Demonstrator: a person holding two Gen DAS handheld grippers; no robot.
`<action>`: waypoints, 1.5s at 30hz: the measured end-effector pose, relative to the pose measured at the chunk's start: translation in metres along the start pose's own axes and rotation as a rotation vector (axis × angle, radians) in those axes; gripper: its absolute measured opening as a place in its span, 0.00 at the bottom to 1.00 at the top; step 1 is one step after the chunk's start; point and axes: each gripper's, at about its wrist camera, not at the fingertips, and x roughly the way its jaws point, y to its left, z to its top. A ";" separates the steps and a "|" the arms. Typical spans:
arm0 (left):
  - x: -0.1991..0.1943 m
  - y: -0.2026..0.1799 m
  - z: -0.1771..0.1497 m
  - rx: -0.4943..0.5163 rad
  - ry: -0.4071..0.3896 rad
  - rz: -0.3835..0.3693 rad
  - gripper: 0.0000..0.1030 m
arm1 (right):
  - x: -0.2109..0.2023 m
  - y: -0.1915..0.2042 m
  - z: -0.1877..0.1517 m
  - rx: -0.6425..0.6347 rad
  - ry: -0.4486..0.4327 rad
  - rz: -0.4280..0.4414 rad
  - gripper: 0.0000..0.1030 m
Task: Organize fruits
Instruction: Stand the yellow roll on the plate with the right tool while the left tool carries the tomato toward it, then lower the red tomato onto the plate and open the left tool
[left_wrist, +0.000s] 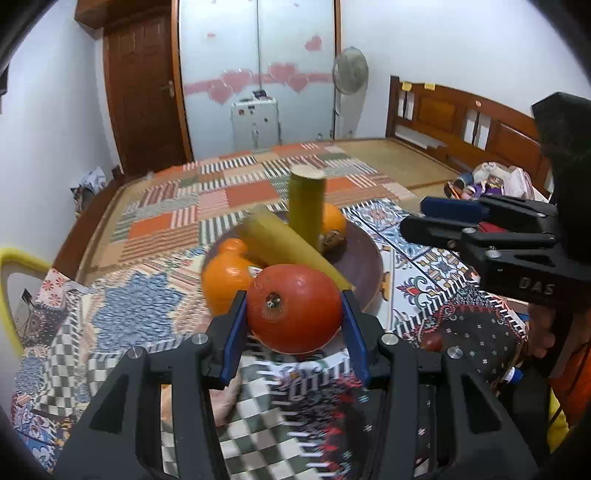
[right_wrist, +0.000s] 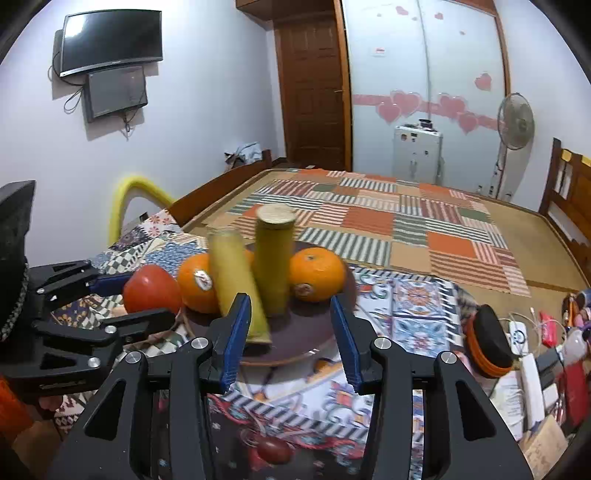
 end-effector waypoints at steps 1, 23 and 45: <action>0.003 -0.003 0.003 0.001 0.012 -0.011 0.47 | -0.001 -0.004 -0.002 0.005 -0.002 -0.004 0.40; 0.093 -0.064 0.048 0.156 0.204 -0.007 0.47 | -0.004 -0.058 -0.025 0.111 -0.009 -0.003 0.40; 0.074 -0.061 0.052 0.154 0.125 0.019 0.75 | -0.014 -0.054 -0.023 0.082 -0.012 -0.032 0.40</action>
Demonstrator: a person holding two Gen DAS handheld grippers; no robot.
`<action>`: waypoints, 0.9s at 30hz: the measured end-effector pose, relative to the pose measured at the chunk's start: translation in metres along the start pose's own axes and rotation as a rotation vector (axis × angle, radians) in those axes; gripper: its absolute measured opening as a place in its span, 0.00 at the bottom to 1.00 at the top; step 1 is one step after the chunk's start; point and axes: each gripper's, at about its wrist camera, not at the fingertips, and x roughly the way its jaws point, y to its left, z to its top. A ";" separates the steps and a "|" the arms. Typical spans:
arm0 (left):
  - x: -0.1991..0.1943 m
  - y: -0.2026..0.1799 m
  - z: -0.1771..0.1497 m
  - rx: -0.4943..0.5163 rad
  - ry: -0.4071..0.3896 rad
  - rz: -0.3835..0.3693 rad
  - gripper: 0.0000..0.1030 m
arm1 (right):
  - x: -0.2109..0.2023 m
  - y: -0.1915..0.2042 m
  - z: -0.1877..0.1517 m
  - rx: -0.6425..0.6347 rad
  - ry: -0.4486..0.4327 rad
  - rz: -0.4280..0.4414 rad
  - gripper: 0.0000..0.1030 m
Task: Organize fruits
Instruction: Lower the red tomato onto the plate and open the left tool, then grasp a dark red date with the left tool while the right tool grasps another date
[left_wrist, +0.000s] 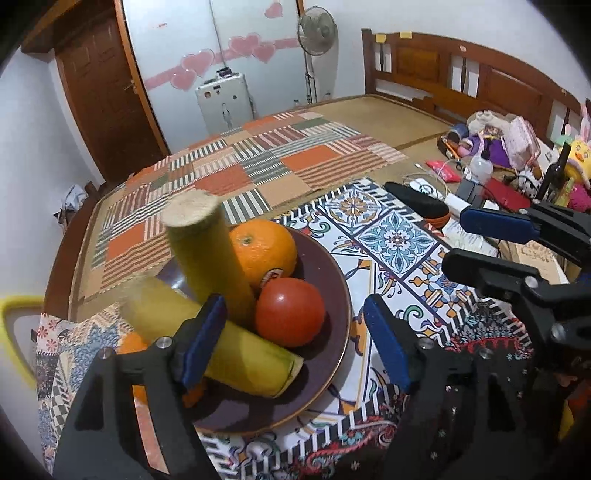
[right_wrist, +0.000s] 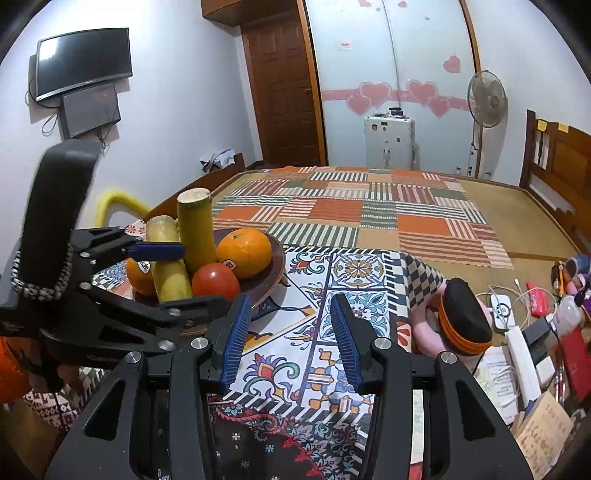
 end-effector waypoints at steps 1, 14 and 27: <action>-0.006 0.002 0.000 -0.008 -0.009 0.001 0.75 | -0.003 0.001 0.001 0.001 -0.005 0.001 0.40; -0.118 0.059 -0.016 -0.133 -0.199 0.107 0.75 | -0.047 0.033 0.002 -0.032 -0.055 0.005 0.41; -0.149 0.078 -0.111 -0.265 -0.163 0.083 0.74 | -0.061 0.069 -0.032 -0.087 -0.016 -0.022 0.49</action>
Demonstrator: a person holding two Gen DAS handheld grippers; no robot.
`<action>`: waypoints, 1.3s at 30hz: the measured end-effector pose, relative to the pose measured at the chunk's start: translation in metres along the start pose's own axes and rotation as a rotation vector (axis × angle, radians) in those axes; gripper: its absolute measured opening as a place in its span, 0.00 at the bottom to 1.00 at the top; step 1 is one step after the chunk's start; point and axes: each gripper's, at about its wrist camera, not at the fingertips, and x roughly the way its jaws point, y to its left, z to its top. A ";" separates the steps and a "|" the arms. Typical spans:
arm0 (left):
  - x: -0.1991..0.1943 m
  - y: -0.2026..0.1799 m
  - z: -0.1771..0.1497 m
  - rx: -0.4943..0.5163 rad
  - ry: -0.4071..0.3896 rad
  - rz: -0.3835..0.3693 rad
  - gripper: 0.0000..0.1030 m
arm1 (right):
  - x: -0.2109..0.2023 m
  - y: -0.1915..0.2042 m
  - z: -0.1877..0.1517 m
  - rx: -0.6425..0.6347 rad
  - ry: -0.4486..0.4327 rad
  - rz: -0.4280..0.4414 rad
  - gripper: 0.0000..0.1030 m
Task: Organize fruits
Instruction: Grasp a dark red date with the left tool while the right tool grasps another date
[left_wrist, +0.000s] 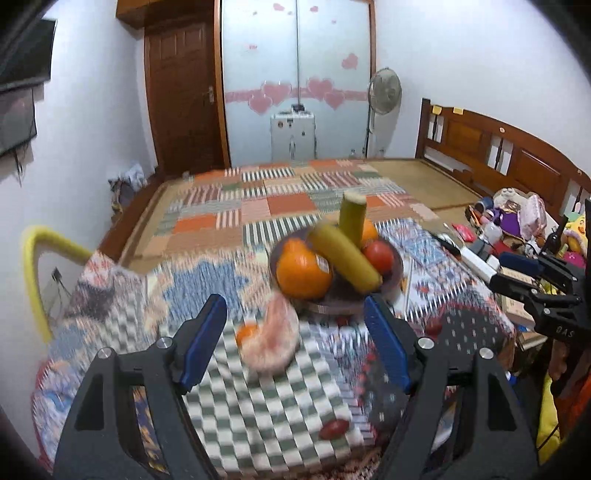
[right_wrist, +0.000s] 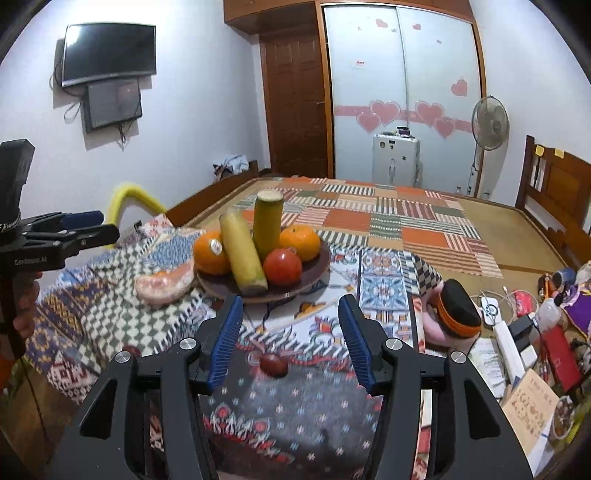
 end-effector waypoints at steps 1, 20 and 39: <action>0.001 0.000 -0.005 -0.010 0.010 -0.009 0.73 | -0.001 0.003 -0.004 -0.005 0.006 0.001 0.49; 0.032 -0.016 -0.102 -0.027 0.200 -0.108 0.42 | 0.046 0.006 -0.049 0.043 0.162 0.030 0.48; 0.035 -0.017 -0.101 -0.021 0.176 -0.097 0.23 | 0.072 0.005 -0.042 0.058 0.175 0.052 0.19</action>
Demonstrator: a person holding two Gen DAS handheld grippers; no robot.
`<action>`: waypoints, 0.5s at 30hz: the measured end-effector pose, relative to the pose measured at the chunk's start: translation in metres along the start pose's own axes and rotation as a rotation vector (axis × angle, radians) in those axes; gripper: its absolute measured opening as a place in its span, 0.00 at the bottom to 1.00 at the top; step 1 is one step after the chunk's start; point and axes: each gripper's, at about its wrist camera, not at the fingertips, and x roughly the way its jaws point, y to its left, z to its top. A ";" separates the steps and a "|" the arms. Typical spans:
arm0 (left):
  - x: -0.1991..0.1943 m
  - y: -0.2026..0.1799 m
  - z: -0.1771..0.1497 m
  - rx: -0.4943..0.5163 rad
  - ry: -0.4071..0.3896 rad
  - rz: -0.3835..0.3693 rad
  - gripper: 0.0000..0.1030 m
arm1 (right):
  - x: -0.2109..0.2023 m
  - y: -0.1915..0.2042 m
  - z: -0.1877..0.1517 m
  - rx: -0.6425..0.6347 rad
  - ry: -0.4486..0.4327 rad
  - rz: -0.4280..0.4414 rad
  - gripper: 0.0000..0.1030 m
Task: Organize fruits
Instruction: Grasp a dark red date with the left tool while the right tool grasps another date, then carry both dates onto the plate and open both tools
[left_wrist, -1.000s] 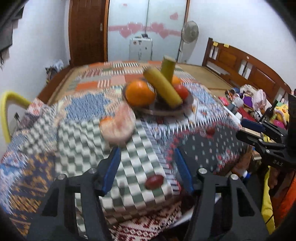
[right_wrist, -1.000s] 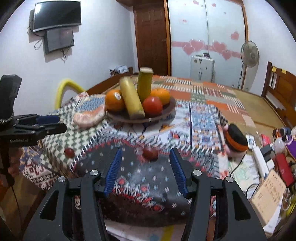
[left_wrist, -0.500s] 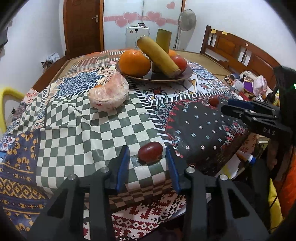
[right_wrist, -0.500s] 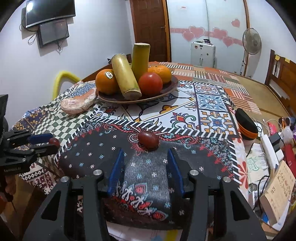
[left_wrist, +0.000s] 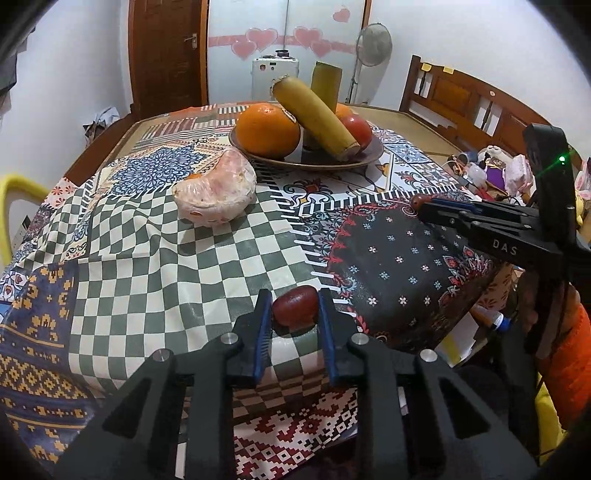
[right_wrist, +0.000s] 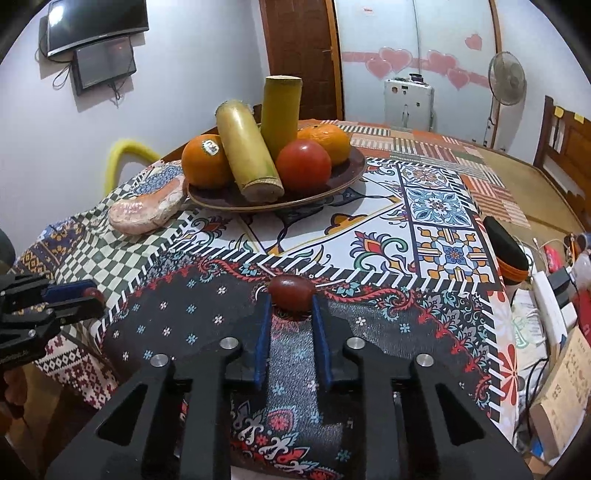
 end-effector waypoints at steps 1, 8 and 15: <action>0.000 0.000 0.001 0.002 0.000 0.001 0.23 | -0.001 -0.001 0.001 0.004 -0.005 -0.003 0.19; -0.009 -0.005 0.015 0.020 -0.040 -0.005 0.23 | -0.003 -0.001 0.003 -0.002 -0.005 -0.008 0.19; -0.015 -0.012 0.030 0.037 -0.086 -0.010 0.23 | 0.005 -0.001 0.005 -0.010 0.016 -0.006 0.24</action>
